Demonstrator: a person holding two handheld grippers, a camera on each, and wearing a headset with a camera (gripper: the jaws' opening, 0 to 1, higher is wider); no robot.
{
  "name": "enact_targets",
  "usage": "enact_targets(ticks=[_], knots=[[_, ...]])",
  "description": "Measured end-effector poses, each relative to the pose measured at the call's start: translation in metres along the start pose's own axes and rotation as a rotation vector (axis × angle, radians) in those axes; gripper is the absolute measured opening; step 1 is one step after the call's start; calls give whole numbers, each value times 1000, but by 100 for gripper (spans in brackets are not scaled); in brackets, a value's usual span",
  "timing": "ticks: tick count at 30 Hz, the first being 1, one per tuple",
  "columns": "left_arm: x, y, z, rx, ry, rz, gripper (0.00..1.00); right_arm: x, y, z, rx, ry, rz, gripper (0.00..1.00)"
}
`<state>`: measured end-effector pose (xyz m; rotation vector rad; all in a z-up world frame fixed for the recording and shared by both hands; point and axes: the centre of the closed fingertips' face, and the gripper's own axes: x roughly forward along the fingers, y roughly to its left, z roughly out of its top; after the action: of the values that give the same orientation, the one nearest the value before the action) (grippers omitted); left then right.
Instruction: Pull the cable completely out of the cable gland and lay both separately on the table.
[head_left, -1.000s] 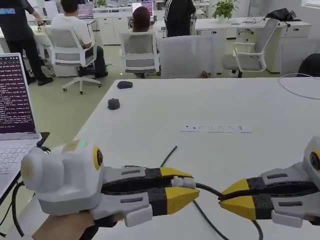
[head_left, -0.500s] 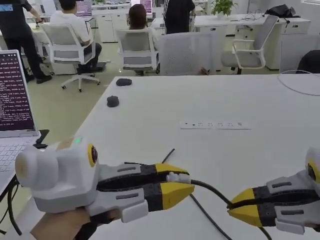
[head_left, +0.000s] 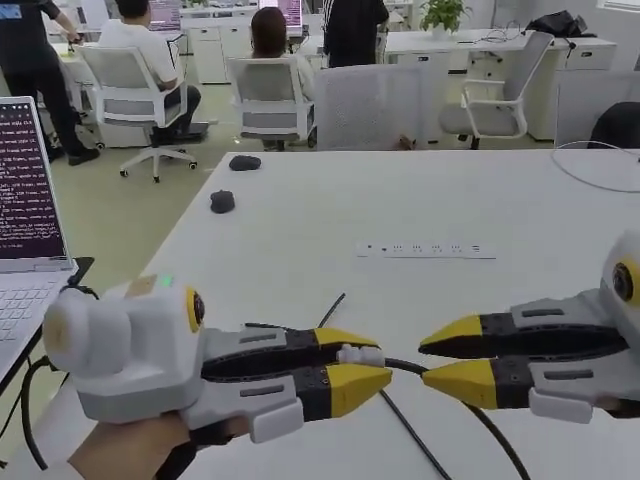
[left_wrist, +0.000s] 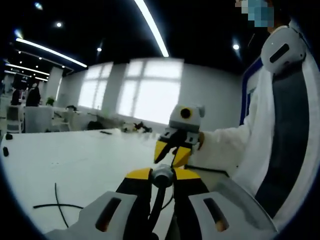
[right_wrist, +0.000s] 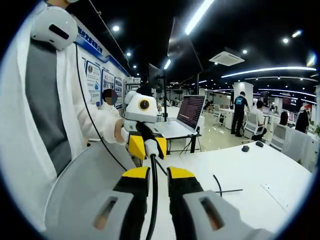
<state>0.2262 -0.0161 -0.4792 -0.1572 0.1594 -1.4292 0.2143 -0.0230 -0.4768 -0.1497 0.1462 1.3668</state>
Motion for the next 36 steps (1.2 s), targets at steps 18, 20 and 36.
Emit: enact_targets(ticks=[18,20,36], knots=[[-4,0,5,-4,-17,0,16,14,4,0,-52,-30,45,3],[-4,0,4,-5,-16,2,16,15,4,0,-54,-29,45,3],[-12,9,5,-9,-14,28,16,1,-7,-28,-44,26,13,2]])
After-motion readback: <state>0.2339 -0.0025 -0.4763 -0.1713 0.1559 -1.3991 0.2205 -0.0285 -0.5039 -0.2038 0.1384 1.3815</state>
